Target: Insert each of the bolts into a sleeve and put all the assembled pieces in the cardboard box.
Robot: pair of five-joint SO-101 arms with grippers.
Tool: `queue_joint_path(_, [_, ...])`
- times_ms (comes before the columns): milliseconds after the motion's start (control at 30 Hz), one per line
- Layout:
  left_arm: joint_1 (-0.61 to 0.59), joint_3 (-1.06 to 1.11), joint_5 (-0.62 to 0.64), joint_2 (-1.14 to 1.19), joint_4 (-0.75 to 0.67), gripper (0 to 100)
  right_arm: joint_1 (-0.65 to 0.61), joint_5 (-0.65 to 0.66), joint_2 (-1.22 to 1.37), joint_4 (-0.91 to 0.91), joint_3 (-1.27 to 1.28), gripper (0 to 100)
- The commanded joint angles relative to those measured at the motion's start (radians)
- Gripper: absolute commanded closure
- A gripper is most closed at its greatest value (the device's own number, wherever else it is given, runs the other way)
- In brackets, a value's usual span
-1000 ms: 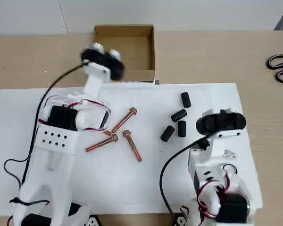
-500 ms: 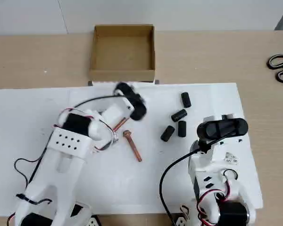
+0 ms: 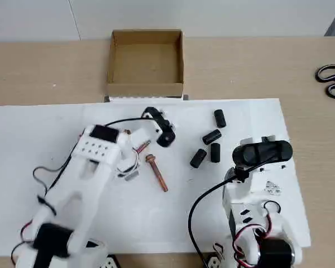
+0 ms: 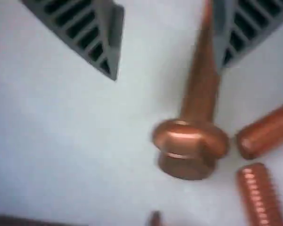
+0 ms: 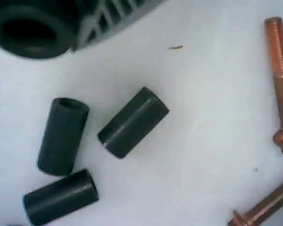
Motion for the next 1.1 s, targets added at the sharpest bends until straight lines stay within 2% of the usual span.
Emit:
queue_joint_path(0, [-0.031,-0.101,-0.009,0.072,-0.017,87,0.010,-0.008,-0.010,0.021,-0.005,99.5])
queue_joint_path(467, [-0.031,-0.130,-0.023,0.180,-0.025,87,0.010,-0.012,-0.010,0.030,-0.005,99.5])
queue_joint_path(700, [-0.017,-0.067,-0.023,0.181,-0.121,87,0.010,-0.012,-0.010,0.030,-0.005,99.5])
queue_joint_path(933, [-0.009,-0.047,-0.023,0.181,-0.127,87,0.010,-0.012,-0.010,0.030,-0.005,99.5])
queue_joint_path(1067, [-0.006,-0.027,-0.023,0.180,-0.127,93,0.010,-0.014,-0.010,0.030,-0.005,99.5])
